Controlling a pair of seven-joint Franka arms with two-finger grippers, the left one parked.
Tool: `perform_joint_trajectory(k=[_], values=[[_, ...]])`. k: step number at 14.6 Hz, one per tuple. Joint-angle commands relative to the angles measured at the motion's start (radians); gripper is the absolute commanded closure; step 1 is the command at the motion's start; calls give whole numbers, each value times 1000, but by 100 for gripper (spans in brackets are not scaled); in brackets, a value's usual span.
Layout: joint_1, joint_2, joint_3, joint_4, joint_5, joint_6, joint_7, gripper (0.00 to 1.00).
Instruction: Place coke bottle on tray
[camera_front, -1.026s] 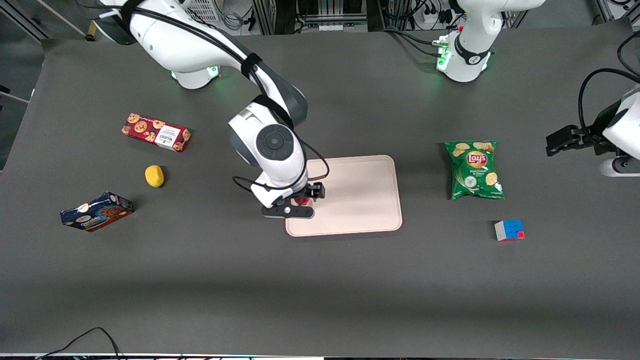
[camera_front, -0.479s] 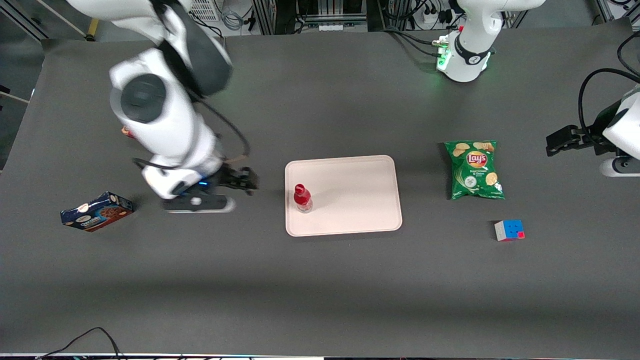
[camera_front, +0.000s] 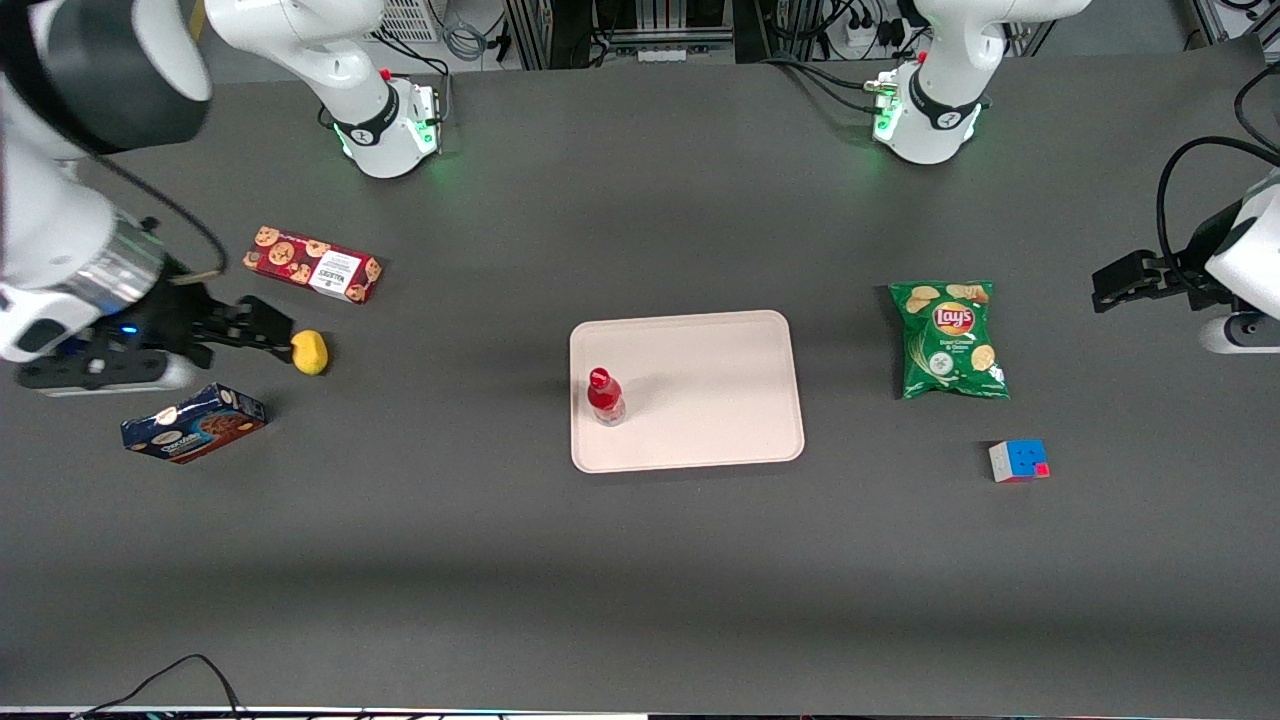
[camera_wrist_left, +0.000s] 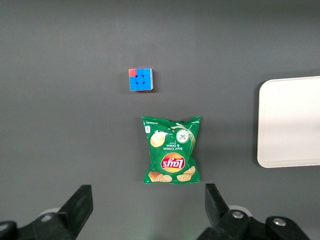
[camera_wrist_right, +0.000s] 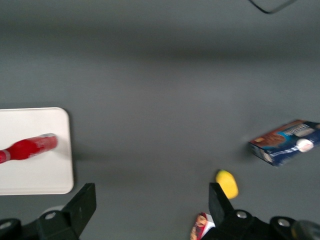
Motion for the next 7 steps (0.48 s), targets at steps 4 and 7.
perform_joint_trajectory(k=[4, 7], values=[[8, -205, -124, -212, 32, 21, -123, 0], [8, -201, -173, -205, 29, 21, -187, 0]])
